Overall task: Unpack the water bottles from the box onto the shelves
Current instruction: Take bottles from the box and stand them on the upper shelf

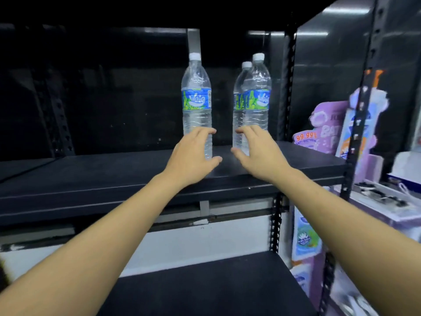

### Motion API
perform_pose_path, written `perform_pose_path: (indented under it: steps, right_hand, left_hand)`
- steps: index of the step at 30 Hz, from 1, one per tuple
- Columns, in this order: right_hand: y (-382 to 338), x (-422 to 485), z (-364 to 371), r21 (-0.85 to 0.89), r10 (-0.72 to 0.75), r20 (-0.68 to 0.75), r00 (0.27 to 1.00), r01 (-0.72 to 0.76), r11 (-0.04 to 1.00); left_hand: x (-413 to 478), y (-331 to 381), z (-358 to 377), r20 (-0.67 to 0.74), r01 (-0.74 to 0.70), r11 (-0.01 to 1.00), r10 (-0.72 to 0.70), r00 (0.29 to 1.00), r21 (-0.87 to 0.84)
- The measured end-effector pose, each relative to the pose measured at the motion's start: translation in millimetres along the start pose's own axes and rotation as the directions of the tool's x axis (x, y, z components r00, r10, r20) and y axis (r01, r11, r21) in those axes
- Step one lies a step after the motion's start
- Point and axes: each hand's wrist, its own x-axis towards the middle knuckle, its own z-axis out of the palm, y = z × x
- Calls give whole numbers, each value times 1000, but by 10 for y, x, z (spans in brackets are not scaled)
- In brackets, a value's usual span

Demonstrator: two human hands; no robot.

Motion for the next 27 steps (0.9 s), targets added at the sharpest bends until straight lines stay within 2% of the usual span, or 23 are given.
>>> perform_pose_path:
  steps: [4, 10, 15, 21, 27]
  right_hand:
    - [245, -516, -378, -51, 7, 18, 1000, -6, 999]
    - [834, -1510, -789, -103, 95, 107, 990, -84, 991]
    - [1452, -2460, -914, -139, 246, 223, 943, -219, 966]
    - [2085, -3576, -889, -213, 451, 371, 811, -399, 892]
    - [2577, -4788, -528, -336, 629, 516, 581, -539, 773]
  left_hand:
    - [-203, 564, 186, 46, -4, 1000, 5, 999, -5]
    - [-734, 1483, 841, 136, 28, 999, -23, 990, -38]
    - [-1314, 2140, 1570, 324, 40, 994, -6, 946, -100]
    - [-1970, 2615, 2483, 588, 79, 990, 7, 809, -120]
    - [-2812, 2670, 3560, 767, 174, 972, 11, 642, -159]
